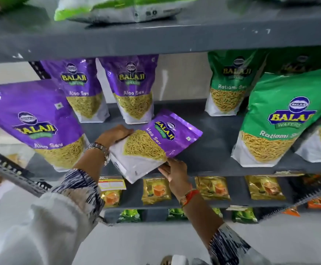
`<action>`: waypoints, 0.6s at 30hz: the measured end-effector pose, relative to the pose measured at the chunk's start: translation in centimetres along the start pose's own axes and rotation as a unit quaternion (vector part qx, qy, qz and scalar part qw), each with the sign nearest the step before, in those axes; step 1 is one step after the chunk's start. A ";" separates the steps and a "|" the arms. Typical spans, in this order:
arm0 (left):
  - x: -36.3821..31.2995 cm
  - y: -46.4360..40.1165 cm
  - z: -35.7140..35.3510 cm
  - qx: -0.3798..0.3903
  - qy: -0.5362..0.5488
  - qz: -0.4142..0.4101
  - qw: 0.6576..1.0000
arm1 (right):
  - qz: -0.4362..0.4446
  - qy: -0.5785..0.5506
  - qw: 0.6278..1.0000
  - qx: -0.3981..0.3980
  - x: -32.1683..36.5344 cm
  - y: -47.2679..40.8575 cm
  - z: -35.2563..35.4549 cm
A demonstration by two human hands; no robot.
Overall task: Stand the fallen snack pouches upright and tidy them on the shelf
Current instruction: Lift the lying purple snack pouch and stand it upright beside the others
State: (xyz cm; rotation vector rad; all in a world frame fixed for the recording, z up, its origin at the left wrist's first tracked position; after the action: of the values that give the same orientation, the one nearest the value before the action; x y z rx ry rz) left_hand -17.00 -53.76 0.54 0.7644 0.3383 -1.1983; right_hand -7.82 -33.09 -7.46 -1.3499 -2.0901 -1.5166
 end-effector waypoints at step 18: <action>-1.8 9.9 -3.8 -0.081 0.407 -0.097 0.905 | 0.268 0.066 0.961 -0.006 10.6 6.3 6.1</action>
State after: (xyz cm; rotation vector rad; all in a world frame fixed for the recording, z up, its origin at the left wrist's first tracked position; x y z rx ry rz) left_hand -7.92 -48.30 2.47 1.0807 1.2141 -0.9619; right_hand -6.86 -22.02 0.57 -1.5983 -1.4685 -1.3349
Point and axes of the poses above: each hand's wrist, its own y-axis away from the middle knuckle, its own z-axis out of the back of the hand, x = y × z, the point moved 9 cm from there along -y, towards the middle knuckle, and after that the axes turned 2 degrees about -z, right-handed, at the moved point
